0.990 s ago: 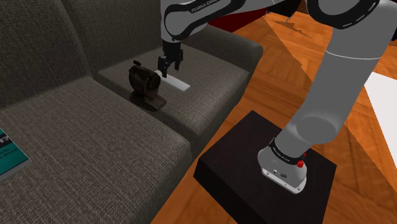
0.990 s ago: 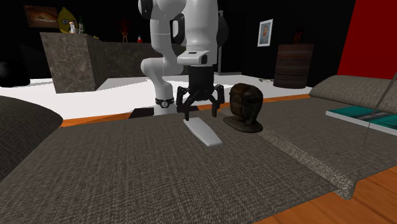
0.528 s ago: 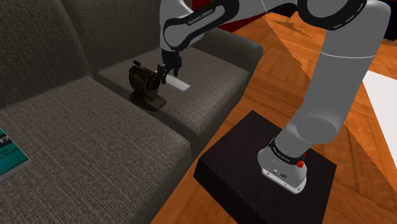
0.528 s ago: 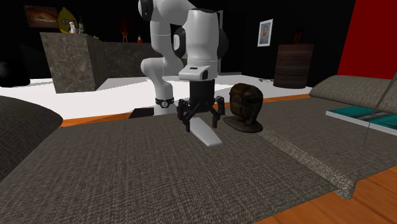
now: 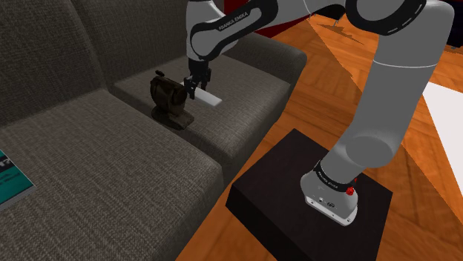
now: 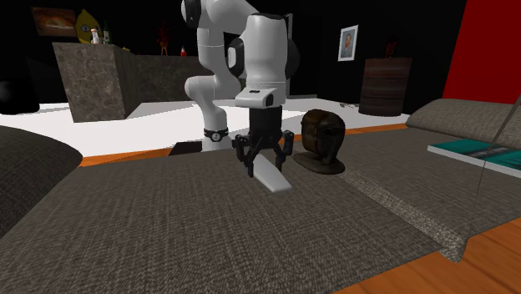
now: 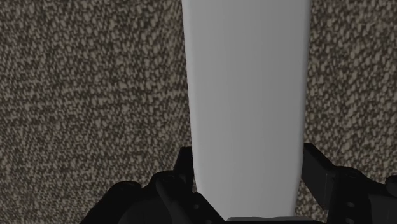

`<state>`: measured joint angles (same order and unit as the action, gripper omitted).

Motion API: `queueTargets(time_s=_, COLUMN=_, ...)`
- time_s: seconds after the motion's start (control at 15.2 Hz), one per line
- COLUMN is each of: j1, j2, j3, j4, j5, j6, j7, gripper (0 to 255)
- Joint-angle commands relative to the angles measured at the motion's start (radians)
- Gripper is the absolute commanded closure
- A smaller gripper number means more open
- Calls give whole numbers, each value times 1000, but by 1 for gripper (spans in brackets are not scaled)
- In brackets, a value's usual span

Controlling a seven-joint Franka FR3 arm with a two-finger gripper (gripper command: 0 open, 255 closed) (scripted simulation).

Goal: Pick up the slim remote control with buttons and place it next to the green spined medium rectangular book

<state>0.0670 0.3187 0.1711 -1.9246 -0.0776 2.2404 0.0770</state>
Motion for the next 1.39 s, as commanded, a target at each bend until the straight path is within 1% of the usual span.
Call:
queueTargets(time_s=0.0, j1=0, j2=0, j3=0, j4=0, j5=0, j6=0, j7=0, gripper=255)
queueTargets(time_s=0.53, j1=0, j2=1, j3=0, j4=0, j5=0, j6=0, j7=0, gripper=255)
queueTargets(time_s=1.32, j1=-5, j2=-74, j3=7, j4=66, j5=19, j6=-140, j7=-13, gripper=255)
